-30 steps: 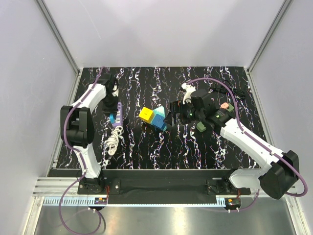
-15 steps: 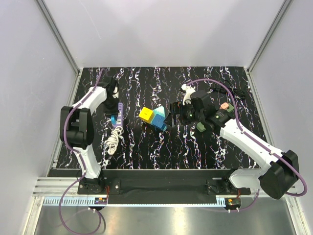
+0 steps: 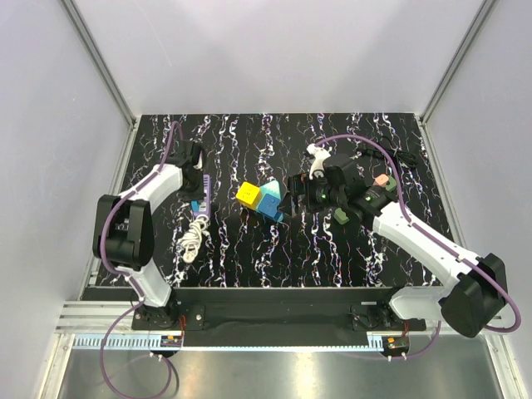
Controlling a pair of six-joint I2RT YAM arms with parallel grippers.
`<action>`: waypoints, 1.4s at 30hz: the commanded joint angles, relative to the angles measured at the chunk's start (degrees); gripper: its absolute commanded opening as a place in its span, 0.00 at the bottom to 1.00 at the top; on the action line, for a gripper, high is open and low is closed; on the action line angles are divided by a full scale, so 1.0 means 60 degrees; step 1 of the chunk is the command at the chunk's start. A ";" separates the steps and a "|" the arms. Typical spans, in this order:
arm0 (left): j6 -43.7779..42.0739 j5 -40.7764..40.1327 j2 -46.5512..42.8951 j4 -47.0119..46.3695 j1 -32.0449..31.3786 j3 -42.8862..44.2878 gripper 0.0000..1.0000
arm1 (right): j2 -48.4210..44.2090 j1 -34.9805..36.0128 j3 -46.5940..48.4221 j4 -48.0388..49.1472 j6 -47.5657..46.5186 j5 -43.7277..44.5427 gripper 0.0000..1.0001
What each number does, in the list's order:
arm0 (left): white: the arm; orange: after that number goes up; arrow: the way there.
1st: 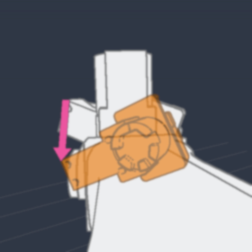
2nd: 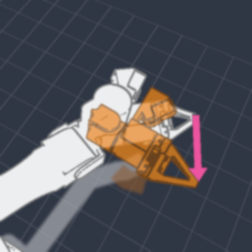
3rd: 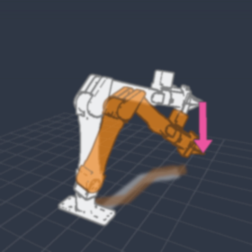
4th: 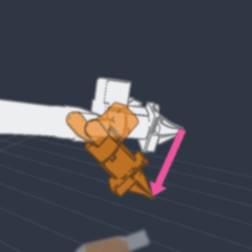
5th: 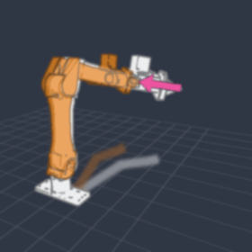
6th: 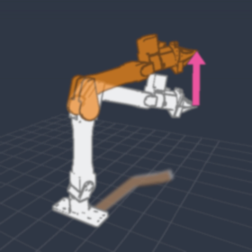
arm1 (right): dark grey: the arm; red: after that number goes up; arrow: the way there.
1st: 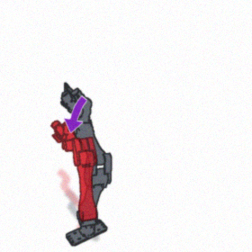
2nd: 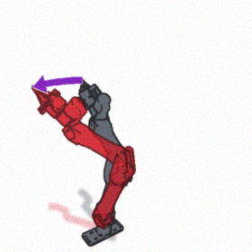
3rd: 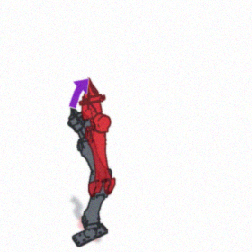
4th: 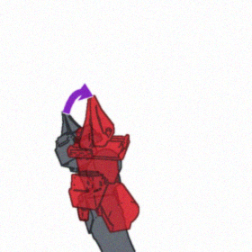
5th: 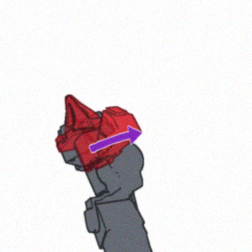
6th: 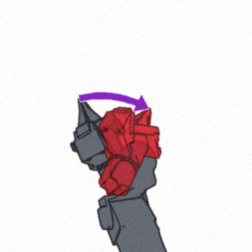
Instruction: Insert the plug
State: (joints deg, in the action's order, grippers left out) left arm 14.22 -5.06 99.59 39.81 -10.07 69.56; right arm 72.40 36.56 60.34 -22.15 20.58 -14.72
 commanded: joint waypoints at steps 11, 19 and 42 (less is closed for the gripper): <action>0.1073 0.0623 -0.0367 -0.2650 -0.0344 -0.2540 0.00 | 0.0047 -0.0072 -0.0080 0.0396 -0.0017 -0.0535 1.00; 0.1409 0.0668 -0.0865 -0.2814 -0.0651 -0.3024 0.25 | 0.0150 -0.0087 -0.0080 0.0484 0.0027 -0.0799 1.00; 0.0663 -0.0973 -0.1277 0.0366 -0.0652 -0.0271 0.57 | 0.0106 -0.0072 -0.0051 0.0543 0.0071 -0.0916 1.00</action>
State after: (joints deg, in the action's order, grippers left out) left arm 19.73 -8.01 91.24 40.01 -13.82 64.20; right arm 73.28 36.45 59.77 -21.67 20.80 -19.18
